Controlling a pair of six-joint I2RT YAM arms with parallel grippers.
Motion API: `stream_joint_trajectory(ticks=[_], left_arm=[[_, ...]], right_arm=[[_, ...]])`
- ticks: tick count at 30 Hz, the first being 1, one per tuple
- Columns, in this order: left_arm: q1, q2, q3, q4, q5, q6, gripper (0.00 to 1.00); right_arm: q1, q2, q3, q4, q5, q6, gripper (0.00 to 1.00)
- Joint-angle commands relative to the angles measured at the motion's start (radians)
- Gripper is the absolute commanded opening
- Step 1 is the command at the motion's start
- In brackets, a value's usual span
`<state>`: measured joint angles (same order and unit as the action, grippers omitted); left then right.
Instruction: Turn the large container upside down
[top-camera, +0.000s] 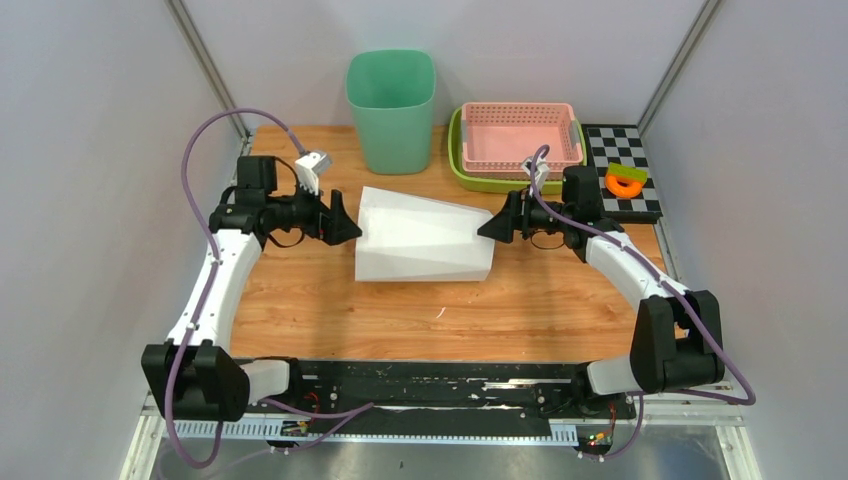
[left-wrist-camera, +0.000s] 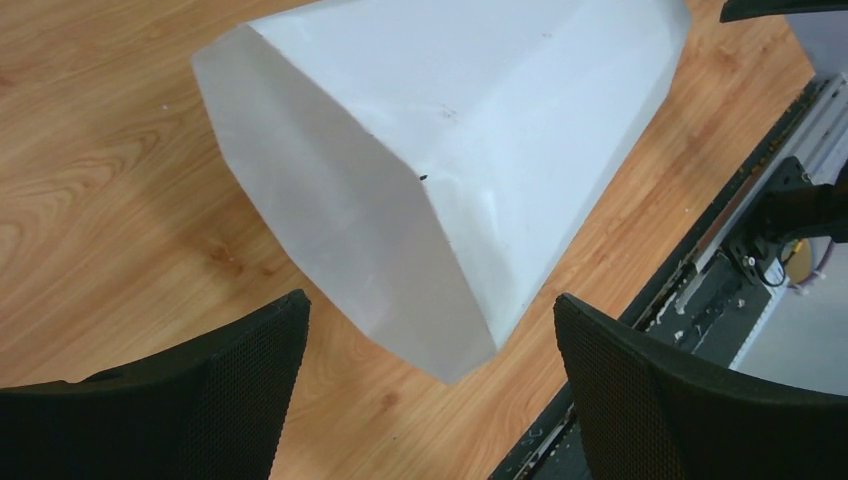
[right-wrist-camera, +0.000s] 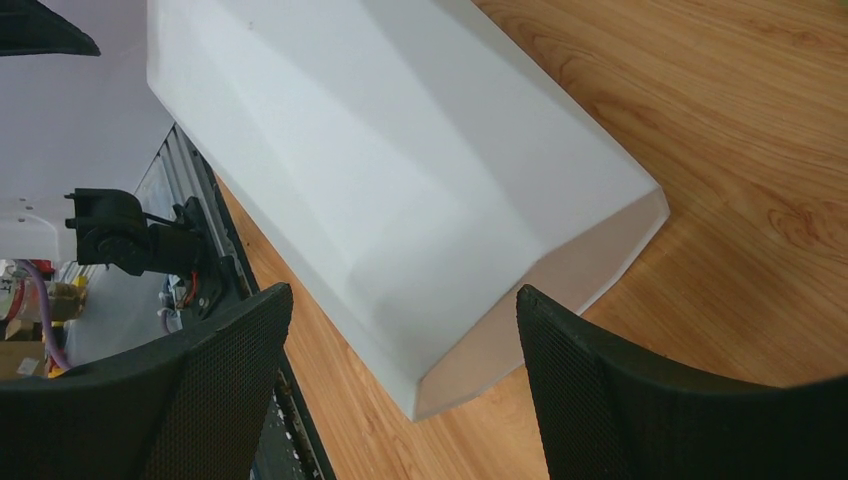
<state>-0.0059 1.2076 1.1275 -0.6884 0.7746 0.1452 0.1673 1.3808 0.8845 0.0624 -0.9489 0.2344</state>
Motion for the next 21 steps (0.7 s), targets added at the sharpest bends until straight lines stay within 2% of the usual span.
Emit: stream_joint_trajectory(ticks=[1,13,19,21], left_arm=[[0.003,0.046,-0.030,0.024,0.082,-0.026,0.90],[-0.007,0.091,-0.020,0.083,0.096,-0.076,0.61],[-0.058,0.112,0.003,0.056,0.022,-0.069,0.60],[-0.066,0.113,0.008,0.057,-0.006,-0.081,0.56]], right_arm=[[-0.015,-0.017,-0.016,0.011,0.011,-0.003,0.85],[-0.015,0.006,-0.014,0.017,0.028,0.026,0.84],[-0.014,0.010,0.012,-0.014,0.036,0.079,0.82],[-0.014,0.016,0.031,-0.042,0.029,0.097,0.82]])
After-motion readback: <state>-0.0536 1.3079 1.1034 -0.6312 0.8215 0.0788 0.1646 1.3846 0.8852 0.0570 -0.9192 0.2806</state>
